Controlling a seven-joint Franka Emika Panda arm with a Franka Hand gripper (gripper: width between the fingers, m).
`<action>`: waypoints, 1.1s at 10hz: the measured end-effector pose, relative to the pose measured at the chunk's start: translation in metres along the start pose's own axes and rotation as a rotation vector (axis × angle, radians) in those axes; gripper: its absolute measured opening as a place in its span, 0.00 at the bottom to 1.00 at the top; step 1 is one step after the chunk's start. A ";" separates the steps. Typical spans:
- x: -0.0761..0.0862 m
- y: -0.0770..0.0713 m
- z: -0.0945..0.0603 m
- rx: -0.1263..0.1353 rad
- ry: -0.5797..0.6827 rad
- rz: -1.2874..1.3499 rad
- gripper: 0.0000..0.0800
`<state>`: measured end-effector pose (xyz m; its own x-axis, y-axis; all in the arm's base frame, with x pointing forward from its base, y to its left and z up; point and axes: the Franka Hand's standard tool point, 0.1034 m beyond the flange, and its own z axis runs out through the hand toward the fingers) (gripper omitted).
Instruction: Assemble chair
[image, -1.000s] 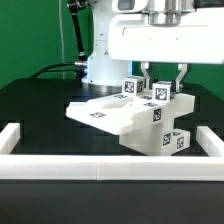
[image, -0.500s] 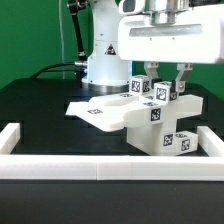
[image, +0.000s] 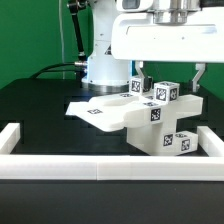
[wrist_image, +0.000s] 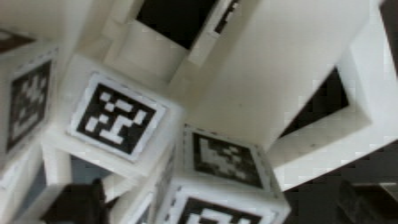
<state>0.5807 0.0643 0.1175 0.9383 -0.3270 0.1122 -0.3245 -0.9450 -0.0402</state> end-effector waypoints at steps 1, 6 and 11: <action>0.000 0.000 0.000 0.000 0.000 -0.091 0.81; 0.001 0.002 -0.001 -0.002 0.000 -0.517 0.81; 0.002 0.004 0.000 -0.016 -0.001 -0.632 0.65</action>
Offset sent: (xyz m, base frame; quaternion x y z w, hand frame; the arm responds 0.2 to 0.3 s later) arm -0.0058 0.0134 0.0001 0.0321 -0.0158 -0.1914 0.9809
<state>0.5811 0.0599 0.1175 0.9496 0.2942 0.1080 0.2906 -0.9556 0.0484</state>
